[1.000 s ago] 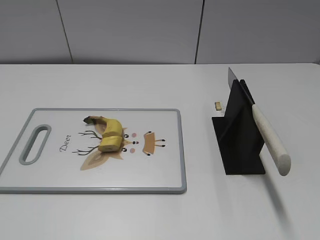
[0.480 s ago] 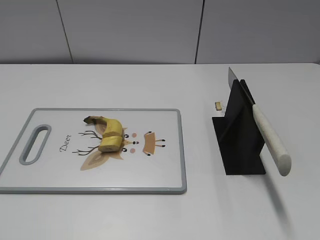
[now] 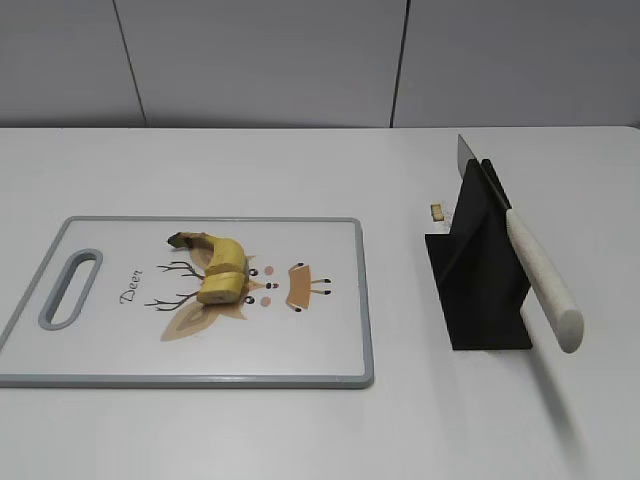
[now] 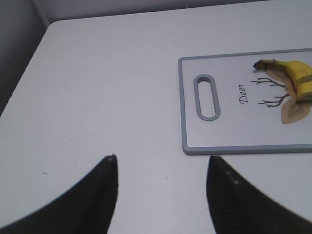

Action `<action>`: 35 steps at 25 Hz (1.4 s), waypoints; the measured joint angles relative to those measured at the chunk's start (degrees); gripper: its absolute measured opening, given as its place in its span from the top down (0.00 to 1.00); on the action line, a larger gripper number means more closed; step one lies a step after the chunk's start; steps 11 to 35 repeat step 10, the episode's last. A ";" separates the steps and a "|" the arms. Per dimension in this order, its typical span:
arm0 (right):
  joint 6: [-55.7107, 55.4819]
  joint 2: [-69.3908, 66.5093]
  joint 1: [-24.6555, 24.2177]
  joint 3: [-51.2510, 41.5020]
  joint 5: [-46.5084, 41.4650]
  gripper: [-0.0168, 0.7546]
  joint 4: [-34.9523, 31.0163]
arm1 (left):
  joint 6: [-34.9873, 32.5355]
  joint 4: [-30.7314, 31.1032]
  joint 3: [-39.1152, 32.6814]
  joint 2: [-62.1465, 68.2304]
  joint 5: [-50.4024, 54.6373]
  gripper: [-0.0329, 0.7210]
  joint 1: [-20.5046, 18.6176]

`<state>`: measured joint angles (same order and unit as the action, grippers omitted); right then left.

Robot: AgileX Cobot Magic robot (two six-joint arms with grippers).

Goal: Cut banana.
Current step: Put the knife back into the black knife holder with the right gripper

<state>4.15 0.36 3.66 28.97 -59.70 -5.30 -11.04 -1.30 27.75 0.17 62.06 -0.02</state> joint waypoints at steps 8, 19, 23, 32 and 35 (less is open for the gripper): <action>0.00 0.00 0.00 0.00 0.00 0.30 0.00 | 0.00 0.00 0.00 0.00 0.00 0.22 0.00; 0.00 0.00 0.00 0.00 0.00 0.30 0.00 | 0.00 0.00 0.00 0.00 0.00 0.22 0.00; 0.00 0.00 0.00 0.00 0.00 0.30 0.00 | 0.00 0.00 0.00 0.00 0.00 0.22 0.00; 0.00 0.00 0.00 0.00 0.00 0.30 0.00 | 0.00 0.00 0.00 0.00 0.00 0.22 0.00; 0.00 0.00 0.00 0.00 0.00 0.30 0.00 | 0.00 0.00 0.00 0.00 0.00 0.22 0.00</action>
